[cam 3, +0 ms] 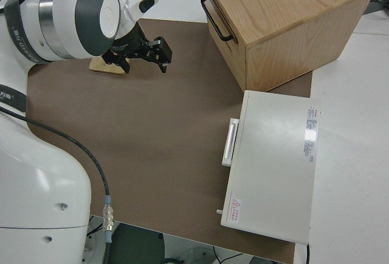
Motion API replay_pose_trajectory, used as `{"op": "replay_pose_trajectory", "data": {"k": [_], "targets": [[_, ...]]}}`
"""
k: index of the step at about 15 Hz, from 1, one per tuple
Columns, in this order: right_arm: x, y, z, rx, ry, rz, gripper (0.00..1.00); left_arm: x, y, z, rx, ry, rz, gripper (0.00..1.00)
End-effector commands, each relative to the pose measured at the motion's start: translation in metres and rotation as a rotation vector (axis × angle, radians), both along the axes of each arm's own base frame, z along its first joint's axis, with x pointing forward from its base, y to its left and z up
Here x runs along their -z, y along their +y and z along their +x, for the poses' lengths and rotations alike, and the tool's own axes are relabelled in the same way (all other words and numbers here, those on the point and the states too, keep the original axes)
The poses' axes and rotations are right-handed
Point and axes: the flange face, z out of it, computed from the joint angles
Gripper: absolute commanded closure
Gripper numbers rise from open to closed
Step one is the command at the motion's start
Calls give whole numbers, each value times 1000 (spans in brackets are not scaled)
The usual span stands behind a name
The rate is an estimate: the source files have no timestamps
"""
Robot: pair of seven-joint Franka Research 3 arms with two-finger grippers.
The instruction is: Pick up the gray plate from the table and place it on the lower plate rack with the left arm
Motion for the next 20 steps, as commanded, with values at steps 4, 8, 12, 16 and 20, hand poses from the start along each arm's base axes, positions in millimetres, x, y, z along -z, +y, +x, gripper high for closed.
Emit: {"op": "replay_pose_trajectory", "data": {"k": [4,8,12,16,20], "targets": [[-4,-1,-2,14,2,-3,17,-32,-5,-9,61,142,364,1000],[-4,-1,-2,14,2,-3,17,-39,11,-15,83,212,535,1000],[-4,-1,-2,14,2,-3,17,-34,8,-16,110,246,600,1000],[-4,-1,-2,14,2,-3,17,-9,-2,-16,68,253,647,1000],[-4,-1,-2,14,2,-3,17,8,-8,-19,46,256,676,1000]]}}
